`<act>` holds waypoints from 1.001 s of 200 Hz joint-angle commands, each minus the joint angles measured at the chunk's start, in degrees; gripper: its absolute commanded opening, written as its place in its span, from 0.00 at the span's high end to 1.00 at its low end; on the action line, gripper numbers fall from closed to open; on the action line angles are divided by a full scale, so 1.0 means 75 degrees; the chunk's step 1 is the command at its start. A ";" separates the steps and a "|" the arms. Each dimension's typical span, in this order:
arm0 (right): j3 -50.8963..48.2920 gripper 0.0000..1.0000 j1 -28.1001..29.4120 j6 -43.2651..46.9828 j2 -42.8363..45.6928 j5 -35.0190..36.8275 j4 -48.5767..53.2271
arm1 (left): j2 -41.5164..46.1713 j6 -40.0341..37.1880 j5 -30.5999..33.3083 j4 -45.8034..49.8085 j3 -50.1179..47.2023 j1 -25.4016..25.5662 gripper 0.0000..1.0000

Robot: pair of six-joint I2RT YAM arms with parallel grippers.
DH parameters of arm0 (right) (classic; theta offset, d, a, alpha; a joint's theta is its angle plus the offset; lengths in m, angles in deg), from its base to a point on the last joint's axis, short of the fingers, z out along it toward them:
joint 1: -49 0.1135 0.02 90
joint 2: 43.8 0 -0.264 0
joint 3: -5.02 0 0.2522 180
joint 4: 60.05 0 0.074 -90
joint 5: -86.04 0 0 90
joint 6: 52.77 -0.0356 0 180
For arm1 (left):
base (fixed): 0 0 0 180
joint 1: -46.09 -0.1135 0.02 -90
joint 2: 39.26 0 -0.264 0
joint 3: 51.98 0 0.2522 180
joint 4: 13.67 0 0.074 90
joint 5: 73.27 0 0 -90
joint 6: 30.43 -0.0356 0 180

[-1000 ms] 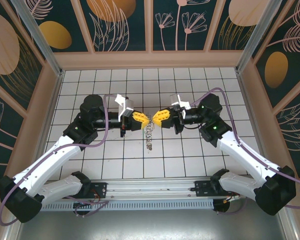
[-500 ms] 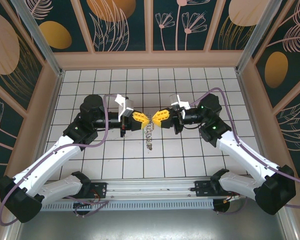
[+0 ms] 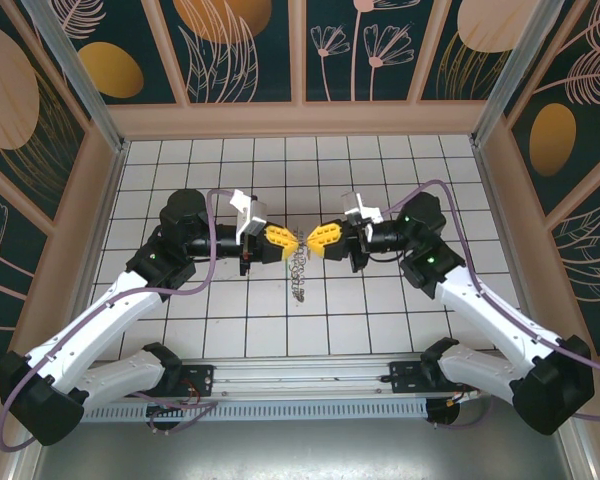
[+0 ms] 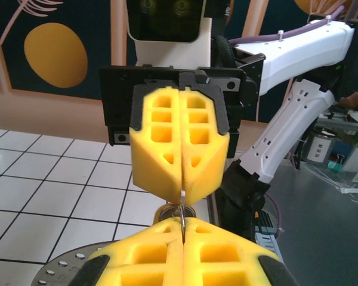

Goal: Put the keys on the keyring

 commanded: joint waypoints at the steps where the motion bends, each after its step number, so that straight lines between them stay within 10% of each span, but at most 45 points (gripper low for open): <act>1: -0.0152 1.00 -0.0023 -0.0138 0.0281 0.0207 -0.0186 | 0.0056 -0.0290 -0.0542 -0.0008 0.0281 -0.0012 1.00; 200: -0.0946 1.00 0.0503 -0.1531 0.0315 0.0436 -0.2256 | 0.0058 -0.0207 -0.0649 0.0593 0.0586 -0.0012 1.00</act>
